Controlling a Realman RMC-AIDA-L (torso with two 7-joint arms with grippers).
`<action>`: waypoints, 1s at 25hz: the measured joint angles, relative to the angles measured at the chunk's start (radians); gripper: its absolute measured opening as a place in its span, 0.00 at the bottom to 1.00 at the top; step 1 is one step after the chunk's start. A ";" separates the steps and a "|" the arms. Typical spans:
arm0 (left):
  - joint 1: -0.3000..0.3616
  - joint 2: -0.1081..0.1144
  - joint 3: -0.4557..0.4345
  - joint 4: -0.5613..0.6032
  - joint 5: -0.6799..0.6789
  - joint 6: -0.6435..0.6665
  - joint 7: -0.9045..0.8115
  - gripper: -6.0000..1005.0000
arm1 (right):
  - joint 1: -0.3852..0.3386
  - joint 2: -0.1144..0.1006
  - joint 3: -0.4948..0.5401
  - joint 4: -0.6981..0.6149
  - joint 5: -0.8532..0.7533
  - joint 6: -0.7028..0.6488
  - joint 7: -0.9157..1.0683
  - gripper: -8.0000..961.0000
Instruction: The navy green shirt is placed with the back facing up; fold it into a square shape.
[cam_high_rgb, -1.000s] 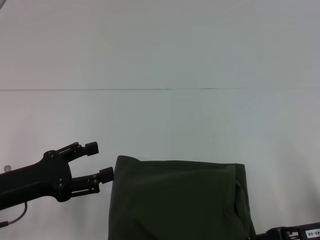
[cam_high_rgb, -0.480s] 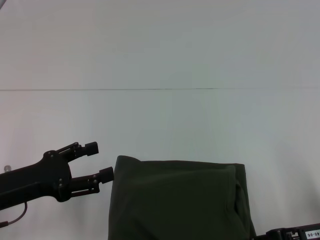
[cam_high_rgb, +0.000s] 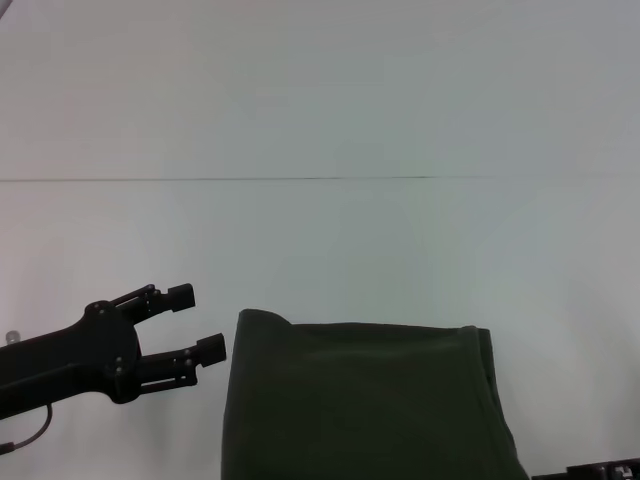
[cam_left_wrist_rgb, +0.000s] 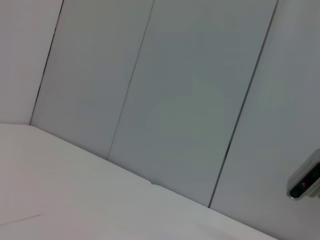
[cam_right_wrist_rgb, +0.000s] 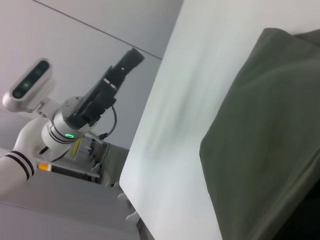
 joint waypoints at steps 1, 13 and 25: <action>0.001 0.000 0.000 0.003 0.000 0.000 -0.004 0.93 | -0.006 -0.004 0.002 0.000 -0.001 -0.003 -0.005 0.03; -0.002 0.000 0.000 0.004 0.000 -0.005 -0.007 0.93 | -0.020 -0.006 -0.003 0.031 -0.115 0.068 -0.044 0.04; -0.002 0.000 0.000 0.004 0.001 -0.007 -0.007 0.93 | -0.020 -0.012 -0.003 0.038 -0.126 0.149 -0.031 0.05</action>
